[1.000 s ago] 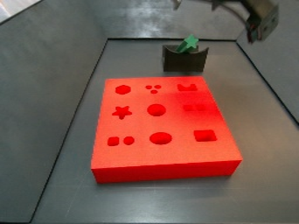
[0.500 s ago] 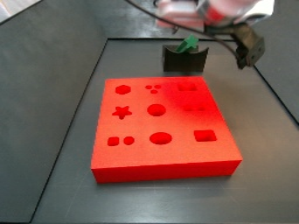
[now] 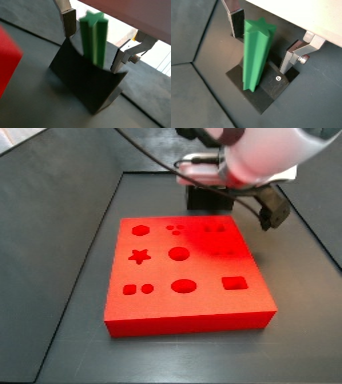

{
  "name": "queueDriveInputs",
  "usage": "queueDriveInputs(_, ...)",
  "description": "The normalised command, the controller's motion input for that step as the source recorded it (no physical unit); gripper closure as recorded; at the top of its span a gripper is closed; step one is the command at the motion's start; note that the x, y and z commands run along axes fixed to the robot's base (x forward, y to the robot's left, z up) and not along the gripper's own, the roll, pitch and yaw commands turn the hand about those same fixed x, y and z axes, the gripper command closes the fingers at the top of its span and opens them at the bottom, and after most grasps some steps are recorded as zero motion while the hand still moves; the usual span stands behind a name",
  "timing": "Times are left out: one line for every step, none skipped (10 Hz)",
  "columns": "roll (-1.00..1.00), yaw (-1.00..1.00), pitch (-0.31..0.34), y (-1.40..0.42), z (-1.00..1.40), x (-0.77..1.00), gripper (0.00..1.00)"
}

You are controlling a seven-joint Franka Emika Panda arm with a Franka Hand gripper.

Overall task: Pick up the star object. Move up. Place the star object on the fixture. Regrasp the star object. Move to above the board. Insert the star object.
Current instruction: Regrasp the star object, then move to above the board.

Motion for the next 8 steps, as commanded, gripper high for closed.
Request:
queueDriveInputs(0.00,0.00,0.000,0.00,0.00,0.00,1.00)
queueDriveInputs(-0.02,0.20,-0.036,0.07,1.00,-0.04,1.00)
queueDriveInputs(-0.03,0.20,-0.039,0.07,1.00,-0.04,1.00)
queueDriveInputs(-0.04,0.16,-0.061,0.07,1.00,-0.05,1.00)
queueDriveInputs(-0.05,0.10,-0.094,0.06,1.00,-0.05,1.00)
queueDriveInputs(-0.05,0.06,-0.102,0.06,1.00,-0.05,1.00)
queueDriveInputs(-0.05,0.02,-0.099,0.06,1.00,-0.05,1.00)
queueDriveInputs(-0.04,-0.01,-0.088,0.06,1.00,-0.05,1.00)
